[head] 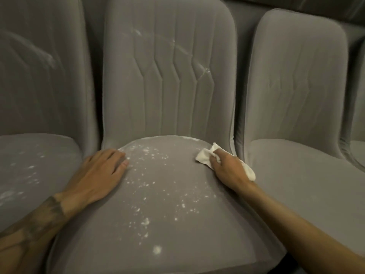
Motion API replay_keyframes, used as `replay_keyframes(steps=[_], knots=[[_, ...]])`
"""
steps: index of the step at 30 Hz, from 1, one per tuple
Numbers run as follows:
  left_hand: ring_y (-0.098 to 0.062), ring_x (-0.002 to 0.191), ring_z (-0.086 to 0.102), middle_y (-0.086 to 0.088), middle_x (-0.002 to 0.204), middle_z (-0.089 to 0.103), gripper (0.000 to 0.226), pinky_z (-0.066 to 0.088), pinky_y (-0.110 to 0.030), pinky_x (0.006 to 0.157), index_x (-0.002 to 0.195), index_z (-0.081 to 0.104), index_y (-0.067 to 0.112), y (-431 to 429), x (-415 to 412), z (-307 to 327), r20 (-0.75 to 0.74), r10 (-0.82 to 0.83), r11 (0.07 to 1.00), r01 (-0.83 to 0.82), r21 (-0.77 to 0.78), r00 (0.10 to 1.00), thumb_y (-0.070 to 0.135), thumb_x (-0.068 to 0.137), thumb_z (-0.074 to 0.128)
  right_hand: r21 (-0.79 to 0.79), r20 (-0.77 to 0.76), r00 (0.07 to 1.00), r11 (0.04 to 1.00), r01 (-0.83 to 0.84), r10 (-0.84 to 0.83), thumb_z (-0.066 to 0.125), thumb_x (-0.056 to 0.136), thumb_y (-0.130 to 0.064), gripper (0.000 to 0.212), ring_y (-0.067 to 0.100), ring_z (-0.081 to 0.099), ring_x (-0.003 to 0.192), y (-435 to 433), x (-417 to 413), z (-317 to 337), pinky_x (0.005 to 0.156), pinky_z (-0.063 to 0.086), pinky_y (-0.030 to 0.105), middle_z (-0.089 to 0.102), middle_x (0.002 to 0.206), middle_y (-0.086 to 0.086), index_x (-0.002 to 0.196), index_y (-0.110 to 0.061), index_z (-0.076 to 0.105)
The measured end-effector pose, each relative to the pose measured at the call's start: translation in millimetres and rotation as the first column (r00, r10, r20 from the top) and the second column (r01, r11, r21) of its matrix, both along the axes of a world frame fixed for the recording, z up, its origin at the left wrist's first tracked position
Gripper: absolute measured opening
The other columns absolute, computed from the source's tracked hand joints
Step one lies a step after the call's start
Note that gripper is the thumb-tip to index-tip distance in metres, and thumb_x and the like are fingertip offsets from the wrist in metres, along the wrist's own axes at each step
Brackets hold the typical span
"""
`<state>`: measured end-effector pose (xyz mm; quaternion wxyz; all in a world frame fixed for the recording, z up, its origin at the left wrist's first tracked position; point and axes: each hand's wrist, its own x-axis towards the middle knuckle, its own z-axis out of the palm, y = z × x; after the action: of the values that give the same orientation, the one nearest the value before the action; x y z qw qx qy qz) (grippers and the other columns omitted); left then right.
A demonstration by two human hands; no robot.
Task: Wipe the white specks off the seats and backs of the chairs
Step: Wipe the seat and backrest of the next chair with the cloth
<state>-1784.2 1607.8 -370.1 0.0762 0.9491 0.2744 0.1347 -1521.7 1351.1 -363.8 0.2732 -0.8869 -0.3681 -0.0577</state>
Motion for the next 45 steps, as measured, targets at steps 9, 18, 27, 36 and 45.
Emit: replay_keyframes(steps=[9, 18, 27, 36, 45], knots=[[-0.015, 0.116, 0.052, 0.011, 0.119, 0.06, 0.059, 0.042, -0.042, 0.103, 0.119, 0.062, 0.032, 9.8, 4.3, 1.2, -0.027, 0.028, 0.997, -0.026, 0.072, 0.999, 0.065, 0.097, 0.017, -0.048, -0.061, 0.949, 0.948, -0.313, 0.31, 0.046, 0.102, -0.033, 0.021, 0.031, 0.061, 0.101, 61.5, 21.4, 3.4, 0.079, 0.042, 0.036, 0.066, 0.109, 0.009, 0.104, -0.015, 0.055], [-0.01, 0.101, 0.048, 0.018, 0.101, 0.054, 0.049, 0.041, -0.039, 0.09, 0.102, 0.06, 0.037, 19.3, 5.5, 8.3, -0.014, -0.019, 0.993, 0.021, 0.119, 1.0, 0.062, 0.099, 0.018, -0.055, -0.115, 0.948, 0.951, -0.305, 0.298, 0.042, 0.105, -0.027, 0.029, 0.034, 0.059, 0.113, 102.6, 20.4, 10.6, 0.087, 0.038, 0.035, 0.064, 0.121, 0.016, 0.125, -0.009, 0.051], [-0.011, 0.089, 0.047, 0.016, 0.097, 0.057, 0.04, 0.043, -0.038, 0.081, 0.1, 0.064, 0.035, 49.0, 5.3, 0.3, 0.034, -0.18, 0.961, 0.168, 0.22, 0.983, 0.053, 0.103, 0.028, -0.055, -0.051, 0.996, 0.995, -0.081, 0.078, 0.045, 0.102, -0.028, 0.016, 0.031, 0.06, 0.1, 54.8, 29.3, 1.1, 0.074, 0.032, 0.033, 0.067, 0.106, 0.009, 0.105, -0.013, 0.052], [-0.019, 0.092, 0.05, 0.009, 0.103, 0.055, 0.039, 0.044, -0.04, 0.083, 0.1, 0.066, 0.03, 50.8, 2.8, -14.5, 0.141, -0.171, 0.955, 0.128, 0.268, 0.975, 0.049, 0.1, 0.032, -0.064, -0.055, 0.927, 0.925, -0.374, 0.371, 0.045, 0.102, -0.029, 0.019, 0.03, 0.058, 0.114, 133.8, -36.1, 0.5, 0.09, 0.039, 0.033, 0.065, 0.121, 0.01, 0.116, -0.019, 0.055], [-0.025, 0.128, 0.048, -0.003, 0.143, 0.05, 0.042, 0.037, -0.046, 0.103, 0.117, 0.065, 0.031, 63.3, -10.9, -27.5, 0.12, -0.125, 0.954, 0.086, 0.287, 0.985, 0.05, 0.104, 0.029, -0.121, -0.041, 0.997, 0.99, -0.07, 0.066, 0.039, 0.105, -0.027, 0.036, 0.038, 0.057, 0.118, 127.6, -1.2, 3.4, 0.092, 0.04, 0.04, 0.062, 0.128, 0.021, 0.137, -0.011, 0.045]])
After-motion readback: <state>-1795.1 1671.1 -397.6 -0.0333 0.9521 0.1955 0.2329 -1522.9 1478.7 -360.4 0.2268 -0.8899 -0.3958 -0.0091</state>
